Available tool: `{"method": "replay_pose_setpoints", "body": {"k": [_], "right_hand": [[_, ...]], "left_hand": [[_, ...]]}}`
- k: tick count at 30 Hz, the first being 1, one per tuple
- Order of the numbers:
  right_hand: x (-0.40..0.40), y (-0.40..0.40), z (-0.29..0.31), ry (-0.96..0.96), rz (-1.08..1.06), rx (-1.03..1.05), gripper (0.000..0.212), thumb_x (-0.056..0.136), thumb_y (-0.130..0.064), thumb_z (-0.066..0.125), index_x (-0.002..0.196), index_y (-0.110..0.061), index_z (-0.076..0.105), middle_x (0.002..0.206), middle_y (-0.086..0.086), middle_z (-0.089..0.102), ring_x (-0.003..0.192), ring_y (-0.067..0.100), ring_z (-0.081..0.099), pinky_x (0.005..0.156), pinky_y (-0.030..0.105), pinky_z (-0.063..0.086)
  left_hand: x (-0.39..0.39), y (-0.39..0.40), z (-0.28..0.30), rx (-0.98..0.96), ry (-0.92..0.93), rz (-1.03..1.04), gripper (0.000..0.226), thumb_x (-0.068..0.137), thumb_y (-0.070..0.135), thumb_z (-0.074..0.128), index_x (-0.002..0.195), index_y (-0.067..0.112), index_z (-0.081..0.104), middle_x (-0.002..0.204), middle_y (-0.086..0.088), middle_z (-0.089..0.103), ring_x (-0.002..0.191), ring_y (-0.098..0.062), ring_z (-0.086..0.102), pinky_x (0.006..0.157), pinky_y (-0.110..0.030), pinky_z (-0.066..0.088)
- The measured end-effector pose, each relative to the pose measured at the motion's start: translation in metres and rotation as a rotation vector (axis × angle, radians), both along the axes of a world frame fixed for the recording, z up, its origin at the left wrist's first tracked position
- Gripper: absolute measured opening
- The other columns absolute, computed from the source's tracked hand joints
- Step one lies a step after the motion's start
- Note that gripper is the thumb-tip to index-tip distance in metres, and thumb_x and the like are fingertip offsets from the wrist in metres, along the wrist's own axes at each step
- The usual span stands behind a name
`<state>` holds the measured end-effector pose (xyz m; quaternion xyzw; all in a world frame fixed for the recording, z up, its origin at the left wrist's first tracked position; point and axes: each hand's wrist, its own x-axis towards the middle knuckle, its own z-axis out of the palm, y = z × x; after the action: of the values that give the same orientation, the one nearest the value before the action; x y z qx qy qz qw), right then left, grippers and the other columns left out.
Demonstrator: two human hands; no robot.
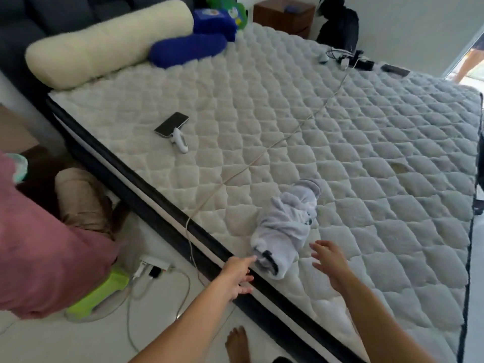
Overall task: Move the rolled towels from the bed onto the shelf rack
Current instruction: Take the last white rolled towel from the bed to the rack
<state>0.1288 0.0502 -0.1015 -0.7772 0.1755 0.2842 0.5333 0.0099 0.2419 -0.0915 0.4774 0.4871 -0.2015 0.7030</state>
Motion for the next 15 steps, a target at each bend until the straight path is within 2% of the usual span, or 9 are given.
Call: {"method": "replay_pose_setpoints", "body": {"k": [4,7,9,12,13,15], "right_hand": [[0.046,0.022,0.000,0.033,0.002,-0.025,0.035,0.088,-0.027,0.063,0.117,-0.011,0.050,0.113,0.012,0.056,0.097,0.023,0.056,0.089,0.043,0.052],[0.082,0.038,-0.001,0.015,0.043,-0.063,0.055,0.085,-0.032,0.065,0.130,-0.007,0.045,0.123,0.017,0.055,0.093,0.023,0.057,0.075,0.036,0.048],[0.108,0.047,-0.003,-0.019,0.093,-0.136,0.066,0.082,-0.037,0.067,0.136,-0.007,0.041,0.129,0.018,0.054,0.100,0.029,0.058,0.073,0.036,0.045],[0.140,0.061,-0.003,0.022,0.125,-0.191,0.086,0.076,-0.046,0.072,0.141,-0.005,0.033,0.134,0.018,0.050,0.109,0.034,0.056,0.078,0.040,0.050],[0.147,0.064,-0.007,0.041,0.150,-0.200,0.095,0.072,-0.050,0.073,0.143,-0.005,0.030,0.138,0.018,0.047,0.114,0.035,0.054,0.084,0.043,0.051],[0.157,0.067,-0.017,0.104,0.212,-0.203,0.111,0.063,-0.057,0.074,0.147,-0.007,0.024,0.141,0.017,0.045,0.119,0.036,0.053,0.093,0.044,0.050]], "left_hand": [[0.024,0.005,0.000,-0.123,0.054,0.008,0.057,0.089,0.036,0.065,0.137,0.011,0.044,0.141,-0.017,0.044,0.113,-0.029,0.051,0.084,-0.051,0.051],[0.041,0.008,-0.001,-0.167,0.103,0.003,0.058,0.089,0.036,0.065,0.136,0.010,0.046,0.137,-0.018,0.047,0.108,-0.029,0.050,0.084,-0.054,0.050],[0.050,0.009,-0.003,-0.179,0.128,0.020,0.055,0.089,0.036,0.065,0.134,0.010,0.047,0.133,-0.017,0.049,0.106,-0.030,0.052,0.083,-0.055,0.051],[0.063,0.008,-0.011,-0.197,0.156,0.036,0.055,0.086,0.036,0.068,0.131,0.012,0.049,0.120,-0.015,0.055,0.104,-0.032,0.057,0.073,-0.054,0.054],[0.066,0.006,-0.013,-0.203,0.172,0.037,0.055,0.084,0.037,0.070,0.129,0.012,0.050,0.121,-0.015,0.056,0.106,-0.033,0.057,0.071,-0.054,0.053],[0.073,0.000,-0.019,-0.201,0.205,0.050,0.052,0.082,0.037,0.072,0.122,0.011,0.053,0.117,-0.014,0.057,0.111,-0.035,0.055,0.073,-0.055,0.052]]}}
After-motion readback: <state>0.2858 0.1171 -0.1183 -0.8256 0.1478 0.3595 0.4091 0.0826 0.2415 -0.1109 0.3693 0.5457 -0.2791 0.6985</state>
